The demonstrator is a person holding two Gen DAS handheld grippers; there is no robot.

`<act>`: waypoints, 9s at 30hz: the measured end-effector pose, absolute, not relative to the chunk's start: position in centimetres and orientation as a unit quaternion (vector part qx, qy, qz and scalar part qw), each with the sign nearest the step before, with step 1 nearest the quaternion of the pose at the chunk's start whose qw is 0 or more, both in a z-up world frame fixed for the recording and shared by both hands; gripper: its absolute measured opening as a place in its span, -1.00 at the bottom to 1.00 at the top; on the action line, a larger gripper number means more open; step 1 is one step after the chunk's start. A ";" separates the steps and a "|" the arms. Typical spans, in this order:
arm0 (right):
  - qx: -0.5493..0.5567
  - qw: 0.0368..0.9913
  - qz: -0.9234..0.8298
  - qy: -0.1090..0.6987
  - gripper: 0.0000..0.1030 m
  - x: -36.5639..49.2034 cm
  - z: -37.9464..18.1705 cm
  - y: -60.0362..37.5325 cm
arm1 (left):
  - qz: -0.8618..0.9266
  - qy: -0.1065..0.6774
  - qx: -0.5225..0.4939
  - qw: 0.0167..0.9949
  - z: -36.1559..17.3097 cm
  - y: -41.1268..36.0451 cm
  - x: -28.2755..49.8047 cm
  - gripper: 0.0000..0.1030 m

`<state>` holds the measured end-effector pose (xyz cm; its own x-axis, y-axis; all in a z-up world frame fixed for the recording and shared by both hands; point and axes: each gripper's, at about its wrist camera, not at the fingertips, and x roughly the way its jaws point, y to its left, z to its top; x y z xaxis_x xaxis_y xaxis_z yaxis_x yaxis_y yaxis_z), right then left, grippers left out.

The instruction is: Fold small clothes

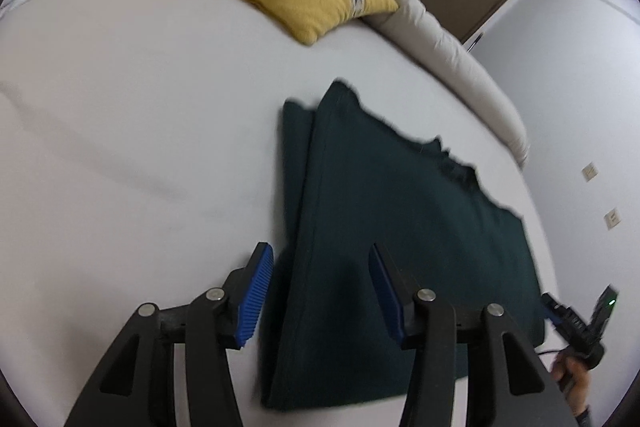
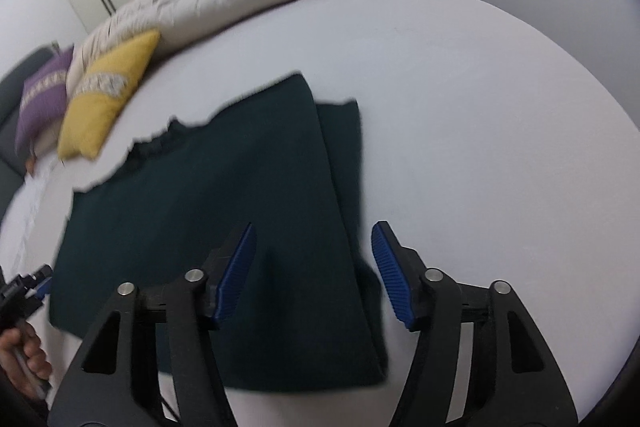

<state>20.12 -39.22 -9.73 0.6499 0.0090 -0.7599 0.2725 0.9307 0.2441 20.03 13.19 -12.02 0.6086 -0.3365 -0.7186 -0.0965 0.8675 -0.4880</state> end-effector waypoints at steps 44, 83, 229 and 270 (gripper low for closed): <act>0.214 0.881 -0.079 0.415 -0.91 8.9 -13.6 -43.3 | -0.050 0.420 -0.157 0.892 -13.0 12.2 15.0 -0.88; 0.345 0.844 0.066 0.405 -1.00 31.2 -15.2 -37.8 | -0.084 0.399 -0.153 0.900 -13.1 8.5 30.8 -0.33; -0.034 0.891 0.145 0.428 0.36 18.2 -10.9 -14.6 | -0.141 0.489 -0.333 0.794 -13.3 17.4 26.6 -0.74; 0.267 0.807 0.261 0.458 -0.28 27.1 -7.0 -24.1 | -0.148 0.404 -0.147 0.891 -12.3 10.9 21.1 -0.70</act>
